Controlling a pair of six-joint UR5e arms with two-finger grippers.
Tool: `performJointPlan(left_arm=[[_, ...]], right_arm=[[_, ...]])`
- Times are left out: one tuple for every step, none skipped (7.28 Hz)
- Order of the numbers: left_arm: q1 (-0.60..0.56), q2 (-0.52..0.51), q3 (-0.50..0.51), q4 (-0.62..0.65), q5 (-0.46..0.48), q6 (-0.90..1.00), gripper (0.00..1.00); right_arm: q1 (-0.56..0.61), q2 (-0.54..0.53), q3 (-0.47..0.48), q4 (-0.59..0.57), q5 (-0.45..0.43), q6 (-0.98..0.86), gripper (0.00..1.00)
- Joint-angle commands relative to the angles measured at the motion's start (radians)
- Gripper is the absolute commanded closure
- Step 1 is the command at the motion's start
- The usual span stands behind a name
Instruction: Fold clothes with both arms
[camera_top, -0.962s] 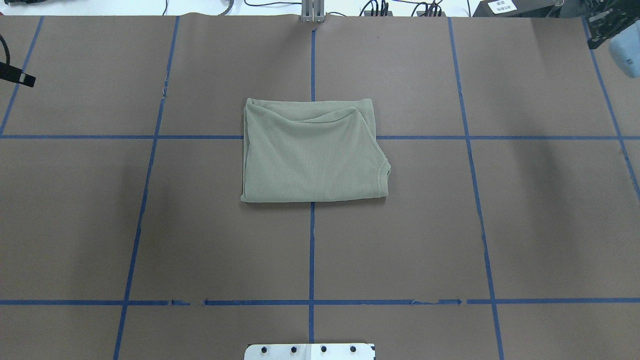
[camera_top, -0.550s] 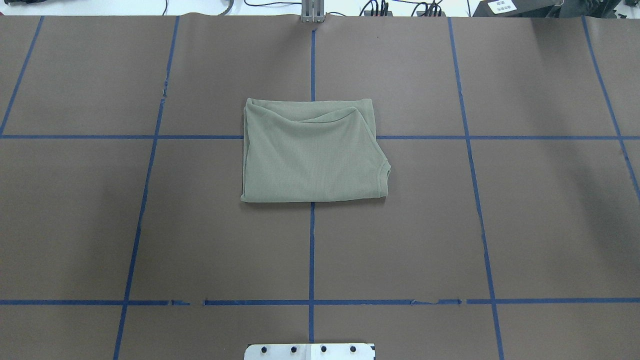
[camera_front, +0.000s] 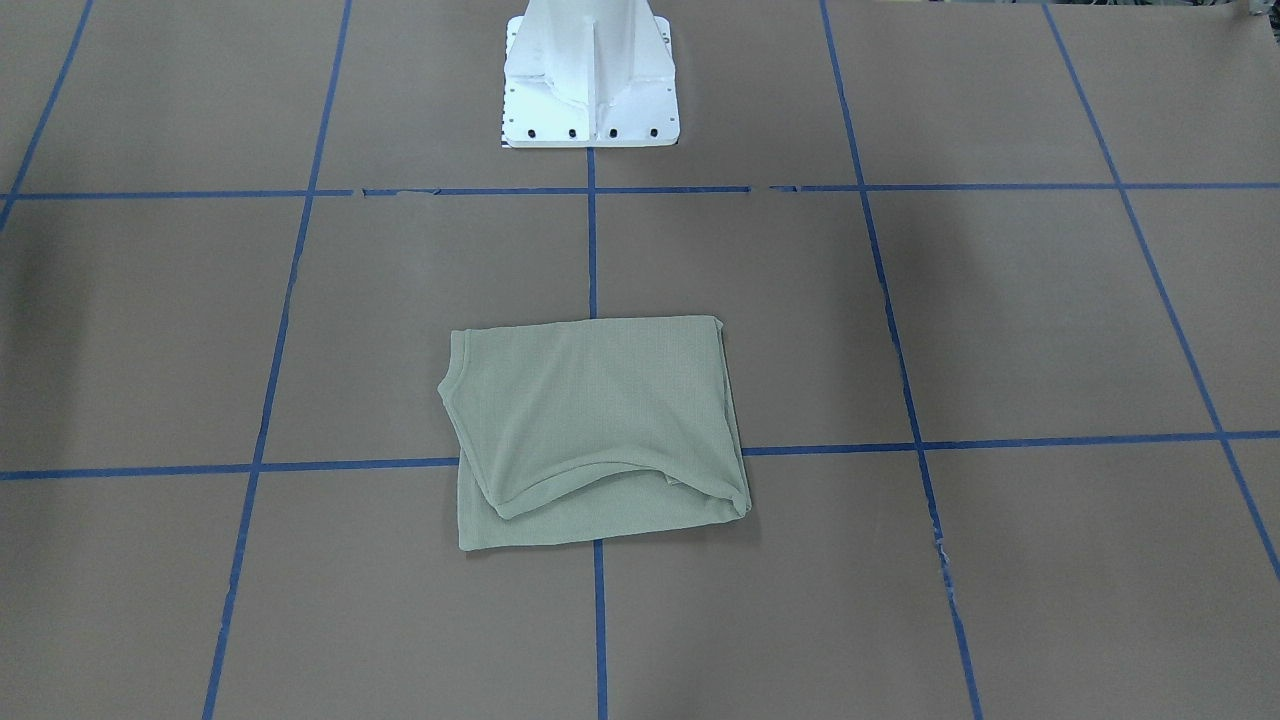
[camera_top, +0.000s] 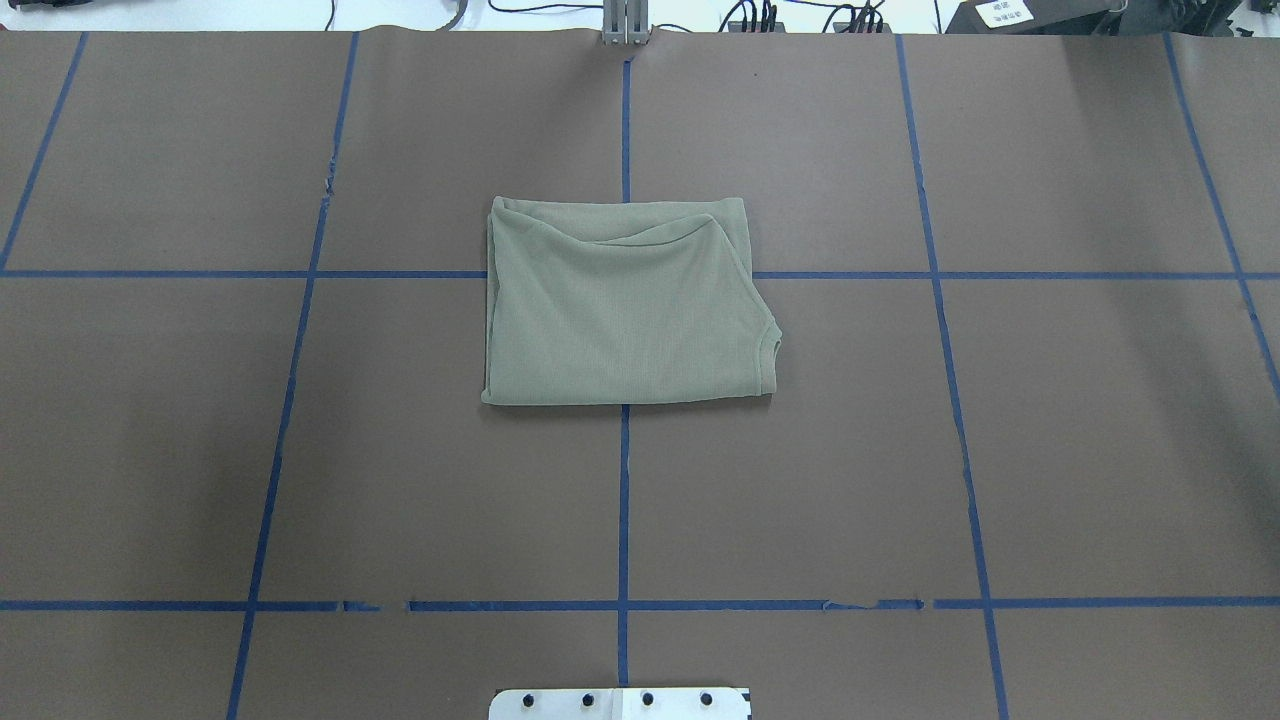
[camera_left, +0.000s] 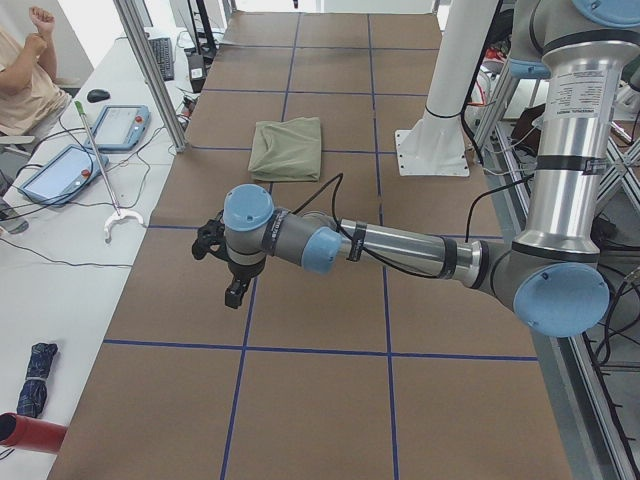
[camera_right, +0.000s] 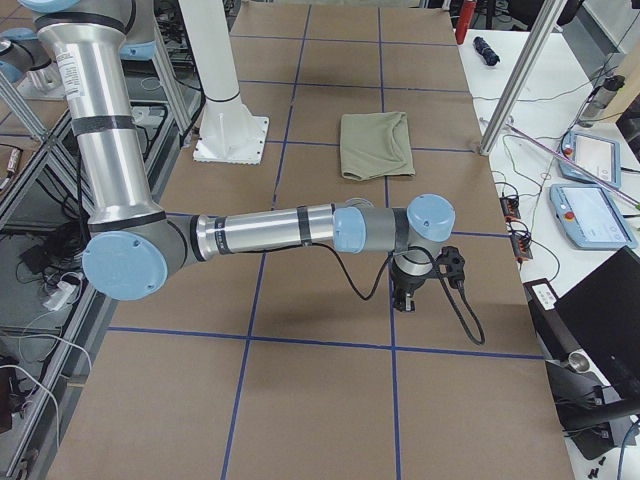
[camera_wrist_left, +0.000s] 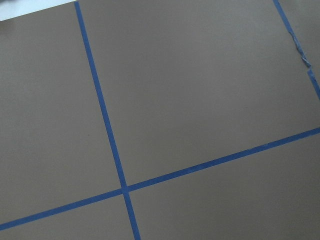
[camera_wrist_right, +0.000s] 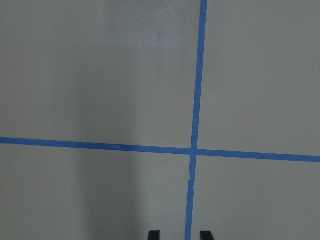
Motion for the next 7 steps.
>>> performJointPlan(left_arm=[[-0.009,0.025,-0.001,-0.008,0.002,0.003,0.0],[-0.012,0.027,-0.015,-0.004,0.005,0.004,0.0],[-0.008,0.021,-0.001,-0.004,0.038,0.004,0.0],[-0.008,0.008,0.05,-0.007,0.112,0.009,0.0],[-0.009,0.01,0.069,0.005,0.105,-0.002,0.0],[-0.011,0.022,0.075,0.004,0.099,-0.003,0.0],[-0.011,0.024,0.074,0.005,0.048,-0.003,0.0]], right_arm=[[0.003,-0.007,0.035,0.0,-0.008,0.0,0.0],[0.008,-0.01,0.036,0.0,-0.01,0.002,0.0],[0.012,-0.028,0.033,-0.002,-0.01,0.002,0.0],[0.012,-0.075,0.035,0.0,-0.008,0.002,0.0],[0.017,-0.096,0.053,0.0,-0.007,0.002,0.0],[0.017,-0.099,0.065,0.0,-0.007,0.002,0.0],[0.015,-0.1,0.064,0.0,-0.007,0.004,0.0]])
